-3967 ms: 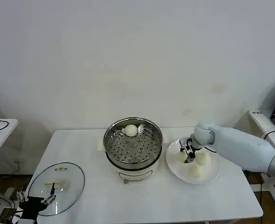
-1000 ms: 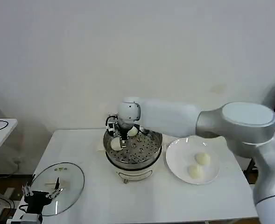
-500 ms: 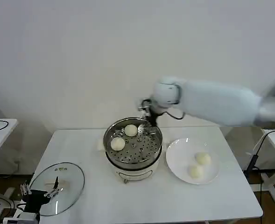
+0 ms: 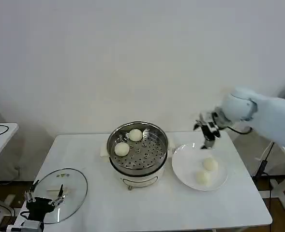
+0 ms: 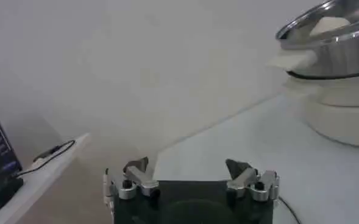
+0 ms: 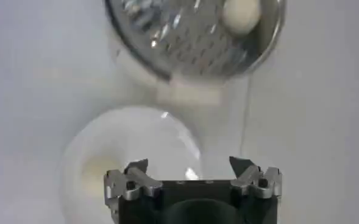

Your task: Take steamed baozi put them in steamer then cover it.

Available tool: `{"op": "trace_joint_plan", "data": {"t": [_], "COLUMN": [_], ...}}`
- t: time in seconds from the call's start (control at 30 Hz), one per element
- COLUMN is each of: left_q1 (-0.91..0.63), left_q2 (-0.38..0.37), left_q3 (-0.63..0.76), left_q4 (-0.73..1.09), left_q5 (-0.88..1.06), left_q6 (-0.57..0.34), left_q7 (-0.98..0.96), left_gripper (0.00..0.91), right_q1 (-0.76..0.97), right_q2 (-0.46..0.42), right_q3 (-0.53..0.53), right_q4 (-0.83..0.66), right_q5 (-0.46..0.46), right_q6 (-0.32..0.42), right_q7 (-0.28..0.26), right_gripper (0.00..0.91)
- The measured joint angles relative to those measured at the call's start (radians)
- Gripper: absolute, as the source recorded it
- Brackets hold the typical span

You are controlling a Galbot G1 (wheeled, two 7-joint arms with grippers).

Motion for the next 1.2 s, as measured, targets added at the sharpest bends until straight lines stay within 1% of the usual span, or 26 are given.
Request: {"op": "trace_joint_plan", "data": {"t": [0.27,0.5,0.8,1.2], "left_q1": [0.006,0.011,0.014,0.003], "left_q2": [-0.002,-0.006,-0.007,-0.011], "left_q3": [0.008,0.008,-0.007,-0.016], "left_q4": [0.011,0.015,0.027,0.048], "left_q5": [0.011,0.016,0.016,0.016], "left_q6": [0.001,0.001,-0.002,-0.003], "left_q7": [0.001,0.001,0.001,0.000], "left_gripper": [0.907,0.907,0.907,0.907], "right_q1": [-0.205,-0.338,-0.434,-0.467], "right_q2": [-0.062,-0.067,-0.008,0.102], "right_q3": [0.120,0.183,0.229,0.241], "right_q4": [0.001,-0.023,-0.086,-0.182], "right_q5": [-0.103,-0.149,-0.168,-0.183], "right_q6": [0.029,0.036,0.037,0.041], "right_q7": [-0.028,-0.032,-0.021,-0.017], "right_gripper": [0.907,0.907,0.907,0.907]}}
